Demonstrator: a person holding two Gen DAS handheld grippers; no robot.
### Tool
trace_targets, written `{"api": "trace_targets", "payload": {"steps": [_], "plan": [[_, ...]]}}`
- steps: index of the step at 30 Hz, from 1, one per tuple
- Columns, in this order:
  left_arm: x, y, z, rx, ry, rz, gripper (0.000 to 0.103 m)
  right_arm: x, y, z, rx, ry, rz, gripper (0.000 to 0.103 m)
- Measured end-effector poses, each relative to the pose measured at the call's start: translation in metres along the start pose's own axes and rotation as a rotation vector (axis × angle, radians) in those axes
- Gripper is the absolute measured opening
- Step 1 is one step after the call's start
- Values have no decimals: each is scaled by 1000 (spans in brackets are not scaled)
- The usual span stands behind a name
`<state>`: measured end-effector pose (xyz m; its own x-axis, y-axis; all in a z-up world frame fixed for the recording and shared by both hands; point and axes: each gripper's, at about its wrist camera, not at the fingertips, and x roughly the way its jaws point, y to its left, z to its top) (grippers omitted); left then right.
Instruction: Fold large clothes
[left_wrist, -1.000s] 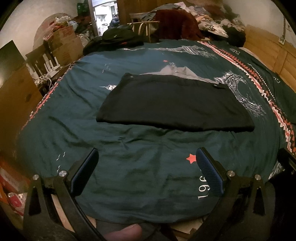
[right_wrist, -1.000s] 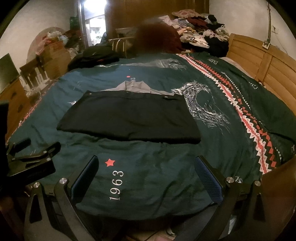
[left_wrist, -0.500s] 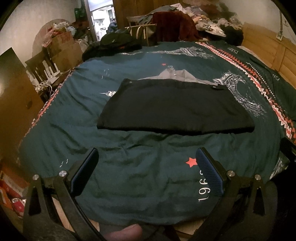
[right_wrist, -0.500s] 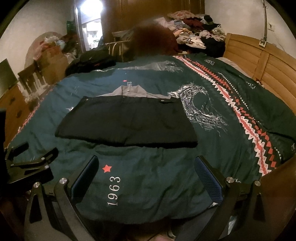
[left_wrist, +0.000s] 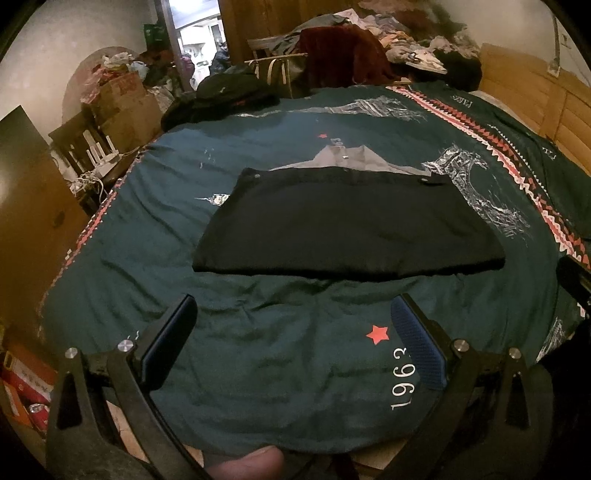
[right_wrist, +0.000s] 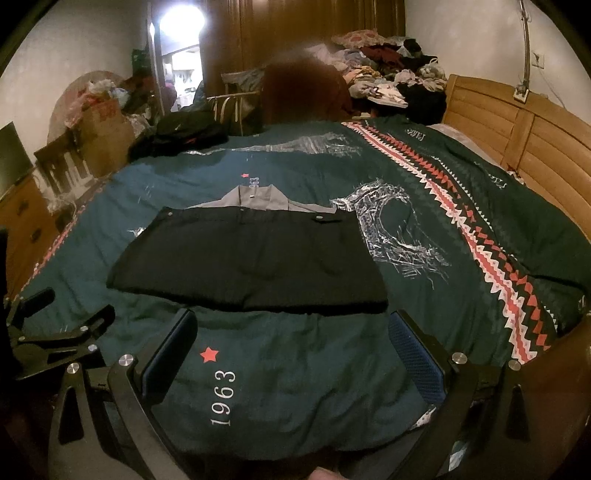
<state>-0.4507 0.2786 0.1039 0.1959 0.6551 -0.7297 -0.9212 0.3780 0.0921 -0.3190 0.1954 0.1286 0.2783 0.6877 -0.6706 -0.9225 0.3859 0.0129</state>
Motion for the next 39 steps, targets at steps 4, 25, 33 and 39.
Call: {"api": "trace_targets", "payload": {"steps": [4,25,33,39], "plan": [[1,-1,2,-1,3,4,103,3,0,4,2,4,-2,103],[-4,-15,-5,17,4,-5,103,11,3,0,-18,35,-58,103],[-4,-16,-8,17,7,-7,103,13,4,-4,-22,40,-50,103],[-4,-17,-9,16,9,-7,103,14,4,-6,-23,43,-53,103]]}}
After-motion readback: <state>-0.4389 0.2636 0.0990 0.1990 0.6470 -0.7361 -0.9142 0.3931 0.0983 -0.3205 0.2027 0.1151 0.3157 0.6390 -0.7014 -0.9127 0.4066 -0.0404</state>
